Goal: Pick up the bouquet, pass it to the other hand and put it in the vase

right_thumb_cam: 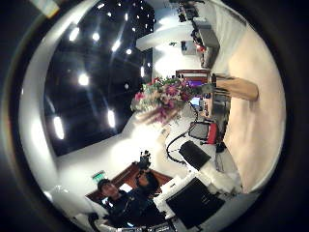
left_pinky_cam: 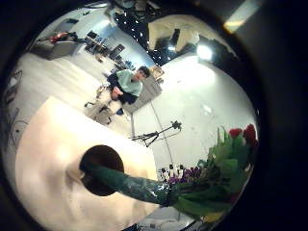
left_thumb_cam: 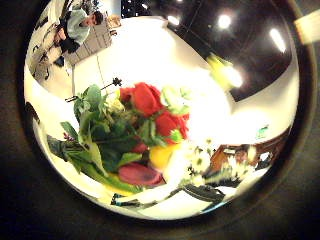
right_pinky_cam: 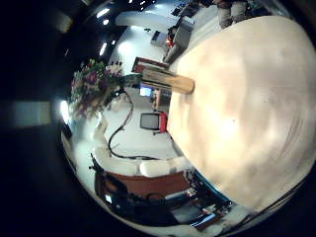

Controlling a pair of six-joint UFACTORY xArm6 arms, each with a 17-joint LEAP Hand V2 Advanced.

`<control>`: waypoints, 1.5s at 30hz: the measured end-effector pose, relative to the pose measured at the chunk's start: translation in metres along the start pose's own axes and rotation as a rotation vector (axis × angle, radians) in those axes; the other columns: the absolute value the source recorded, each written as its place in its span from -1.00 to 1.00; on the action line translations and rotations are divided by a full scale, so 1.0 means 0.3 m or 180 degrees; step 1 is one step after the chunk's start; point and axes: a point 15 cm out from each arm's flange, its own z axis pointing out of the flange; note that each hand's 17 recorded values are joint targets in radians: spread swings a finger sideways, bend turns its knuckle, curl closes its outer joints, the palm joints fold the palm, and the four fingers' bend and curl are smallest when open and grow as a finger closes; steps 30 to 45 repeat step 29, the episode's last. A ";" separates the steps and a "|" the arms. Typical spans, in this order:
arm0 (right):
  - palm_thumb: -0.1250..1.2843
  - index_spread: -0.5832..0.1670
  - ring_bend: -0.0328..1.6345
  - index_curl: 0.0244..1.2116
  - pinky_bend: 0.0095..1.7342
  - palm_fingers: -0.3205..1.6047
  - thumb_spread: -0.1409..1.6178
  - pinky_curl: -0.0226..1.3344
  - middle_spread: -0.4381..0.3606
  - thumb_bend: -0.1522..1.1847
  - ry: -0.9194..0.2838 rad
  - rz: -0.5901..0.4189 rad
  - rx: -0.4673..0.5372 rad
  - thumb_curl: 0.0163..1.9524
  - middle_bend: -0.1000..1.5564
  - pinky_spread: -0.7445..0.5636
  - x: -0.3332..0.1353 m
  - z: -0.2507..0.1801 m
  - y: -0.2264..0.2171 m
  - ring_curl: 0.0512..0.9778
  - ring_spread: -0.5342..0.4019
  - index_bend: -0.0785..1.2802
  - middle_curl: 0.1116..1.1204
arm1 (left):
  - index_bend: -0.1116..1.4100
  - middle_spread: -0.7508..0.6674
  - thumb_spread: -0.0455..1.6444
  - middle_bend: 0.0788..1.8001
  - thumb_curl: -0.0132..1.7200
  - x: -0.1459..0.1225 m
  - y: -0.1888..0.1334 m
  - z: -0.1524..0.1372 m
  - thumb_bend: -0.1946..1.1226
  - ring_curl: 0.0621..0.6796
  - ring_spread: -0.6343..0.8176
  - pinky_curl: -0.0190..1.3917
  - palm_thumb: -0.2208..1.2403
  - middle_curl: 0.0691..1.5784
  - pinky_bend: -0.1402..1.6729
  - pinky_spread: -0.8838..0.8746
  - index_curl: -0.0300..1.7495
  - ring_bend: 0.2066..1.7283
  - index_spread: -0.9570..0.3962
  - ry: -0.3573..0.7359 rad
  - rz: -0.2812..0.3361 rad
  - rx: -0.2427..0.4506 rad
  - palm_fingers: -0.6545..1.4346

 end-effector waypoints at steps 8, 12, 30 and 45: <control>0.34 -0.31 -0.64 -0.53 -0.70 -0.65 0.25 -0.48 0.25 -0.81 -0.0001 -0.0014 -0.0026 -0.53 -0.66 0.54 -0.005 0.010 0.005 -0.52 0.42 -0.63 -0.69 | -0.70 0.95 -0.10 -0.91 -0.58 -0.060 0.017 -0.155 -0.77 -0.60 0.81 -0.59 -0.41 -0.83 -0.53 0.77 -0.85 -0.65 0.66 -0.0094 -0.0076 0.0137 -0.53; 0.34 -0.30 -0.64 -0.53 -0.70 -0.64 0.25 -0.48 0.25 -0.81 -0.0006 -0.0027 -0.0043 -0.53 -0.67 0.54 -0.011 0.013 0.009 -0.53 0.42 -0.62 -0.69 | -0.70 0.94 -0.09 -0.90 -0.59 -0.062 0.065 -0.220 -0.76 -0.59 0.82 -0.58 -0.40 -0.85 -0.54 0.76 -0.86 -0.66 0.65 -0.0192 -0.0082 0.0194 -0.52; 0.39 -0.30 -0.65 -0.52 -0.71 -0.62 0.23 -0.48 0.25 -0.81 -0.0134 -0.0087 -0.0187 -0.51 -0.67 0.54 -0.050 0.038 0.044 -0.52 0.41 -0.62 -0.69 | -0.69 0.93 -0.07 -0.90 -0.60 -0.122 0.392 -0.358 -0.76 -0.55 0.82 -0.55 -0.38 -0.90 -0.58 0.74 -0.82 -0.71 0.65 -0.0873 -0.0445 -0.0151 -0.50; 0.39 -0.30 -0.65 -0.52 -0.71 -0.62 0.23 -0.48 0.25 -0.81 -0.0134 -0.0087 -0.0187 -0.51 -0.67 0.54 -0.050 0.038 0.044 -0.52 0.41 -0.62 -0.69 | -0.69 0.93 -0.07 -0.90 -0.60 -0.122 0.392 -0.358 -0.76 -0.55 0.82 -0.55 -0.38 -0.90 -0.58 0.74 -0.82 -0.71 0.65 -0.0873 -0.0445 -0.0151 -0.50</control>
